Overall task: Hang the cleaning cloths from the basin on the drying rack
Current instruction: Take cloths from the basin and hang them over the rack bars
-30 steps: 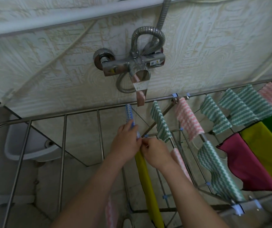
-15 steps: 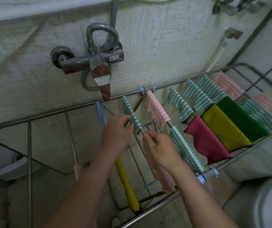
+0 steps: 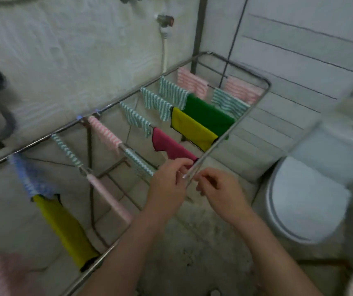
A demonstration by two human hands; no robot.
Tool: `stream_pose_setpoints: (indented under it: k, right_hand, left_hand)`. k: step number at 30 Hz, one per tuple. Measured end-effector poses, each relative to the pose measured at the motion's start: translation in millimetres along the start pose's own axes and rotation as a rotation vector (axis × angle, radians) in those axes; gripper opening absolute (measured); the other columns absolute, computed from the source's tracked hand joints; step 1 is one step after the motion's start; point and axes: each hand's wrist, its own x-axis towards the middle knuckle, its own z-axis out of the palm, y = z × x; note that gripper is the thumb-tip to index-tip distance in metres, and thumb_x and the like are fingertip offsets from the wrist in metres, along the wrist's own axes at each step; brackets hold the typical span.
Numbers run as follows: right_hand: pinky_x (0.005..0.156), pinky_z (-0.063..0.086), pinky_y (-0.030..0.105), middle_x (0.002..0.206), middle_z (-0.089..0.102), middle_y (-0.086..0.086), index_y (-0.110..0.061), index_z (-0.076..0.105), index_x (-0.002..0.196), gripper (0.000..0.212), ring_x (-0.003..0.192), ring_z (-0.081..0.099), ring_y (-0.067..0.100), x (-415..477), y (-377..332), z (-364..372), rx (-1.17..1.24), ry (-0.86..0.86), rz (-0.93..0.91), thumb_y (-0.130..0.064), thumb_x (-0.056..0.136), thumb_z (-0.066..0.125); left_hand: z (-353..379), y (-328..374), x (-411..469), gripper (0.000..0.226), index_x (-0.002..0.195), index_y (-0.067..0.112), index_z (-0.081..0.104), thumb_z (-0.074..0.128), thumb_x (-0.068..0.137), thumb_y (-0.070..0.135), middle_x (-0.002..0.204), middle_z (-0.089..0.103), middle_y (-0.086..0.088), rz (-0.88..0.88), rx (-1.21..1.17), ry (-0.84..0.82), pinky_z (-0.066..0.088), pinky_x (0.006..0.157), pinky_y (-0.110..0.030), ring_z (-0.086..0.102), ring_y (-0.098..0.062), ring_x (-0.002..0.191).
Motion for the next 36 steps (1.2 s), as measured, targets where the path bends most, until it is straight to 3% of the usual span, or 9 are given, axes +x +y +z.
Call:
stream_pose_setpoints:
  k: [5, 12, 16, 20, 24, 26, 29, 33, 36]
  right_hand:
    - [0.061, 0.047, 0.025, 0.062, 0.062, -0.005, -0.028, 0.057, 0.066, 0.028, 0.061, 0.058, 0.009, -44.6, 73.3, -79.2, 0.143, 0.126, 0.169, -0.015, 0.091, 0.053]
    - [0.051, 0.029, 0.028, 0.052, 0.037, 0.005, -0.003, 0.042, 0.056, 0.045, 0.051, 0.037, 0.009, -128.9, 207.8, -161.7, 0.305, 0.503, 0.424, -0.026, 0.093, 0.055]
    - [0.055, 0.033, 0.026, 0.052, 0.045, -0.004, -0.018, 0.048, 0.055, 0.038, 0.054, 0.041, 0.008, -183.3, 282.6, -171.8, 0.286, 0.614, 0.639, -0.019, 0.092, 0.055]
    - [0.070, 0.037, 0.017, 0.087, 0.068, 0.005, -0.010, 0.070, 0.093, 0.014, 0.082, 0.059, 0.016, -240.3, 352.0, -169.4, 0.219, 0.656, 0.849, -0.004, 0.087, 0.058]
    - [0.096, 0.041, 0.035, 0.131, 0.055, 0.017, -0.011, 0.046, 0.136, 0.049, 0.116, 0.054, 0.035, -289.7, 401.7, -158.5, 0.135, 0.470, 1.081, -0.010, 0.088, 0.056]
    - [0.098, 0.039, 0.042, 0.140, 0.044, 0.019, -0.016, 0.030, 0.145, 0.065, 0.122, 0.047, 0.041, -308.4, 414.3, -149.7, 0.094, 0.370, 1.210, -0.016, 0.088, 0.059]
    - [0.091, 0.045, 0.040, 0.128, 0.050, 0.019, -0.024, 0.035, 0.142, 0.068, 0.109, 0.056, 0.040, -327.5, 424.6, -138.3, 0.090, 0.352, 1.249, -0.021, 0.081, 0.064]
    - [0.075, 0.045, 0.024, 0.103, 0.073, 0.011, -0.012, 0.070, 0.110, 0.028, 0.090, 0.066, 0.022, -341.2, 436.9, -145.6, 0.245, 0.433, 1.219, -0.024, 0.084, 0.067]
    - [0.048, 0.040, 0.014, 0.068, 0.071, 0.006, -0.005, 0.075, 0.081, 0.020, 0.054, 0.055, 0.006, -350.1, 439.9, -162.4, 0.540, 0.593, 1.217, -0.016, 0.090, 0.061]
  left_hand:
    - [95.1, 52.0, -5.0, 0.025, 0.101, 0.017, 0.070, 0.053, 0.088, 0.004, 0.094, 0.067, 0.006, 0.078, 0.039, -0.273, 0.047, 0.078, -0.021, 0.060, -0.006, 0.085]
    - [251.7, 114.1, -24.4, 0.030, 0.098, 0.023, 0.069, 0.042, 0.088, 0.017, 0.099, 0.069, -0.001, 0.197, 0.188, -0.772, 0.044, 0.085, -0.028, 0.061, -0.017, 0.095]
    - [328.3, 129.1, -49.5, 0.030, 0.109, 0.025, 0.065, 0.046, 0.091, 0.010, 0.098, 0.070, -0.005, 0.277, 0.280, -0.908, 0.045, 0.084, -0.030, 0.062, -0.022, 0.094]
    - [401.1, 136.5, -86.3, 0.044, 0.122, 0.022, 0.057, 0.047, 0.084, 0.003, 0.114, 0.058, -0.009, 0.456, 0.378, -1.055, 0.046, 0.087, -0.034, 0.055, -0.027, 0.106]
    - [458.4, 134.2, -133.6, 0.042, 0.117, 0.017, 0.060, 0.056, 0.076, 0.008, 0.114, 0.056, -0.007, 0.758, 0.610, -1.296, 0.044, 0.095, -0.041, 0.047, -0.027, 0.112]
    - [476.8, 135.3, -154.5, 0.031, 0.109, 0.015, 0.065, 0.057, 0.079, 0.011, 0.112, 0.061, -0.007, 0.830, 0.715, -1.406, 0.039, 0.098, -0.038, 0.051, -0.028, 0.111]
    - [495.2, 131.5, -180.4, 0.028, 0.114, 0.011, 0.065, 0.049, 0.090, 0.012, 0.122, 0.060, -0.011, 0.846, 0.887, -1.500, 0.033, 0.102, -0.042, 0.049, -0.032, 0.118]
    - [509.0, 119.9, -194.0, 0.034, 0.120, 0.005, 0.058, 0.052, 0.090, 0.021, 0.120, 0.061, -0.015, 0.592, 0.796, -1.505, 0.044, 0.096, -0.042, 0.056, -0.033, 0.110]
    - [521.7, 118.6, -195.4, 0.034, 0.121, 0.017, 0.055, 0.053, 0.088, 0.027, 0.103, 0.065, -0.001, 0.419, 0.581, -1.414, 0.049, 0.077, -0.023, 0.062, -0.020, 0.091]
